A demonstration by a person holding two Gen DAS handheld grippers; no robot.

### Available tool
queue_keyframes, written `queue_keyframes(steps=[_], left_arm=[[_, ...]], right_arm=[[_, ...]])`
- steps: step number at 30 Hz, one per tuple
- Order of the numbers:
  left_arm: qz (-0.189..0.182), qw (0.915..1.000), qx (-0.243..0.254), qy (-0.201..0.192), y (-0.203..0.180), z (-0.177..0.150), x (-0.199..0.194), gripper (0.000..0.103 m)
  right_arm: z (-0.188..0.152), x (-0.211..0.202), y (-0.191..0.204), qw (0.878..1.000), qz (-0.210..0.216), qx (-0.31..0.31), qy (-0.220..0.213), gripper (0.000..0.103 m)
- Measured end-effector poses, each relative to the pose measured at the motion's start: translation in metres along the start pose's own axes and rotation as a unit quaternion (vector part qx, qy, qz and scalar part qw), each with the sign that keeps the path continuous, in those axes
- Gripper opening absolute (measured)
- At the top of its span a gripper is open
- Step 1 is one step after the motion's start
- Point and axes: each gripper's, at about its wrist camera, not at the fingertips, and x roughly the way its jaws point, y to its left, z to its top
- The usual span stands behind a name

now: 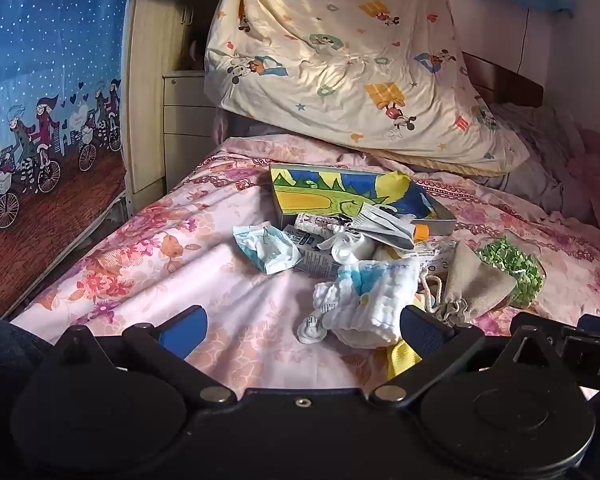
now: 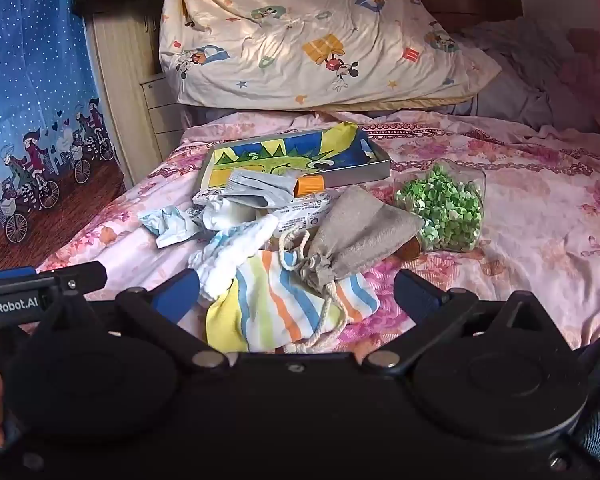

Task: Organize soft objects

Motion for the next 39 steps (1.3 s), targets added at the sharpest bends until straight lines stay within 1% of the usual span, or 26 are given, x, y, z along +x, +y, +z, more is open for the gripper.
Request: queue_keyframes(steps=[1, 3, 39], left_arm=[[-0.002, 1.0000, -0.009, 0.002, 0.0017, 0.0005, 0.0001, 0.102], [-0.001, 0.9999, -0.012, 0.001, 0.0021, 0.0006, 0.0000, 0.102], [0.002, 0.9999, -0.011, 0.001, 0.0006, 0.0004, 0.0000, 0.102]], right_arm=[[0.0000, 0.0000, 0.0001, 1.000, 0.002, 0.003, -0.002, 0.102], [0.0002, -0.0003, 0.0004, 1.000, 0.004, 0.005, -0.003, 0.103], [-0.0009, 0.0012, -0.0008, 1.000, 0.002, 0.010, 0.001, 0.103]])
